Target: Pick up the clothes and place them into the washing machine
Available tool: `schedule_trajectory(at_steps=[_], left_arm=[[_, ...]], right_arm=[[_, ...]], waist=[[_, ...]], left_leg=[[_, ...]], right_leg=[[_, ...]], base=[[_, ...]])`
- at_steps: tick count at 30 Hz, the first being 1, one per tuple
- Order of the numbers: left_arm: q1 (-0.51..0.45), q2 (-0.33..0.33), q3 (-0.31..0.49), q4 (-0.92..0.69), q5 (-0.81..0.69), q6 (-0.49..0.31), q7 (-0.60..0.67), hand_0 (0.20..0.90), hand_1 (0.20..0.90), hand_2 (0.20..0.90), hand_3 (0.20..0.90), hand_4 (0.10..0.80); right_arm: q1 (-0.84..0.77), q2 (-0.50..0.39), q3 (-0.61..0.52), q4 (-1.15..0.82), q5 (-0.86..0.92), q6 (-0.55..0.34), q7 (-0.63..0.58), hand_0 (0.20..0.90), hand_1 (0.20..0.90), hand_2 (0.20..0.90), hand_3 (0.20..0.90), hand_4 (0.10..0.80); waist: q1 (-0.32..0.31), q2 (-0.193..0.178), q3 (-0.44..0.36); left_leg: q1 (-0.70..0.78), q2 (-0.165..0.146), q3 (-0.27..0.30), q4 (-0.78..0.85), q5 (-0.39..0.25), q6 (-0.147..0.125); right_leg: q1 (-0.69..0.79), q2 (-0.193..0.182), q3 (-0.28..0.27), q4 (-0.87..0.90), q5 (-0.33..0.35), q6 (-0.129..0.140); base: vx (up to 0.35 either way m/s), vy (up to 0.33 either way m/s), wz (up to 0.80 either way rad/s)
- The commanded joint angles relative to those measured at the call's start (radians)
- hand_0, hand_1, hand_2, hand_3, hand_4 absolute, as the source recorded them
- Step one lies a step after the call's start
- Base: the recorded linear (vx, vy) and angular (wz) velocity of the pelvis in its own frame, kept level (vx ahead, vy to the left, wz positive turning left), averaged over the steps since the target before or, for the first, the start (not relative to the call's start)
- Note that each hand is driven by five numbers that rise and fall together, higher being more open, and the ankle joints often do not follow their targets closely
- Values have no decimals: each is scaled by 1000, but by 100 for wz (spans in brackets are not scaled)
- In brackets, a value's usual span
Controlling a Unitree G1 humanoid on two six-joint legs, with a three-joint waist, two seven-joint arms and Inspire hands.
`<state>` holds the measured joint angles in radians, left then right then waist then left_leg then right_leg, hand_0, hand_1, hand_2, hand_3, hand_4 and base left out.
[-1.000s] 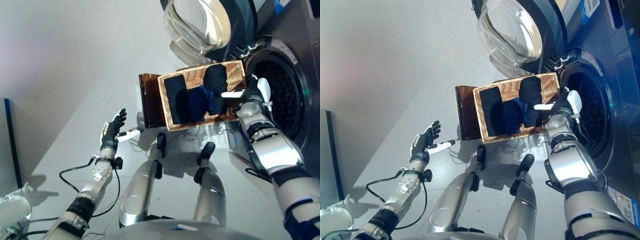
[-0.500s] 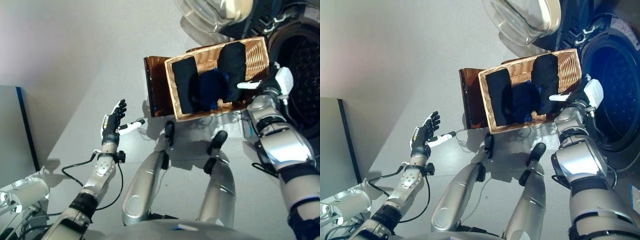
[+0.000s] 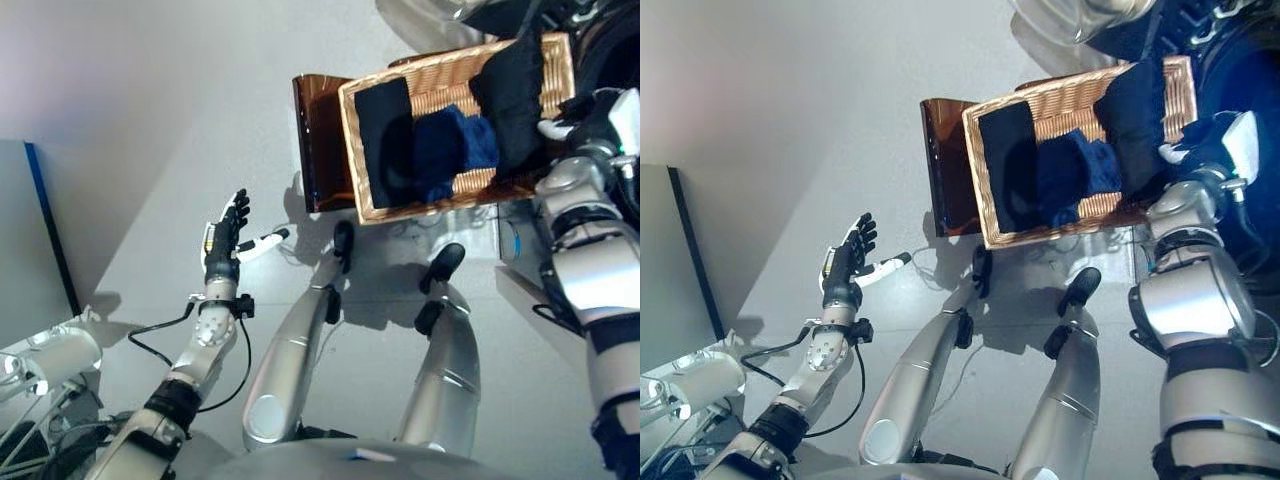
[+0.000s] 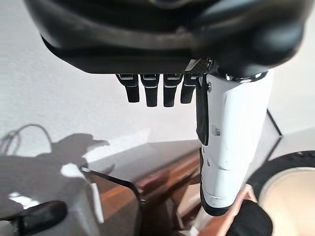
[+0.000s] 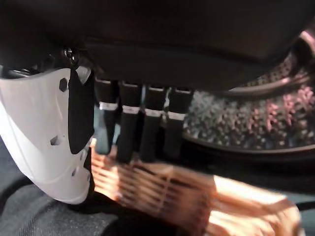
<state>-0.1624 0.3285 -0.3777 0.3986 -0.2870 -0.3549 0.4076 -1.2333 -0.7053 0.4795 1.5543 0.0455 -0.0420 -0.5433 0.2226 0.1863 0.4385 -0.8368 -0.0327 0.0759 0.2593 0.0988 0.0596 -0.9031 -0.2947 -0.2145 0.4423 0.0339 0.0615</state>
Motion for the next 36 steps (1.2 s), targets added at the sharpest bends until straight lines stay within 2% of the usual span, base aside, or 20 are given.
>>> schedule_trajectory(at_steps=[1,2,3,4,5,23,34,36], left_arm=[[9,41,29,-110,20,-70,61,900,900,900,900,800],[6,41,28,-106,19,-70,63,900,900,900,900,800],[6,41,28,-106,19,-70,63,900,900,900,900,800],[7,42,26,-99,12,-71,66,900,900,900,900,800],[7,41,24,-91,11,-69,68,900,900,900,900,800],[-2,42,5,-32,-12,-67,77,900,900,900,900,800],[6,44,-2,-23,-20,-64,61,900,900,900,900,800],[6,44,-6,-15,-21,-61,57,900,900,900,900,800]], right_arm=[[-45,9,56,-45,-12,-26,3,304,304,304,304,375],[-46,10,56,-47,-10,-28,3,288,288,288,288,363],[-46,10,56,-47,-10,-28,3,230,230,230,230,322],[-52,16,64,-49,-11,-29,-1,612,612,612,612,594],[-55,20,67,-51,-13,-29,-1,900,900,900,900,800],[-43,145,58,-78,22,-49,-15,900,900,900,900,800],[-25,175,8,-68,96,-67,-18,900,900,900,900,800],[-17,187,-29,-78,146,-88,-31,900,900,900,900,800]], waist=[[32,28,22],[31,27,25],[31,27,25],[29,24,27],[29,22,28],[5,-5,34],[11,-11,29],[9,-12,30]], left_leg=[[-106,5,-41,105,-91,-99],[-109,4,-42,104,-89,-99],[-110,4,-42,104,-89,-99],[-115,7,-43,102,-88,-99],[-119,7,-43,104,-87,-99],[-89,12,-45,74,-77,-99],[-59,13,-50,56,-72,-101],[-52,13,-51,54,-71,-101]], right_leg=[[54,-20,45,24,-86,46],[51,-20,44,27,-87,45],[51,-20,44,28,-87,45],[46,-20,44,29,-88,44],[44,-20,42,27,-88,43],[69,-9,25,-3,-73,45],[106,-5,11,-22,-74,48],[115,-5,8,-21,-76,49]], base=[[10,9,5],[11,6,5],[19,21,4],[0,0,0],[27,23,5],[2,2,1],[1,1,-1],[0,0,0]])
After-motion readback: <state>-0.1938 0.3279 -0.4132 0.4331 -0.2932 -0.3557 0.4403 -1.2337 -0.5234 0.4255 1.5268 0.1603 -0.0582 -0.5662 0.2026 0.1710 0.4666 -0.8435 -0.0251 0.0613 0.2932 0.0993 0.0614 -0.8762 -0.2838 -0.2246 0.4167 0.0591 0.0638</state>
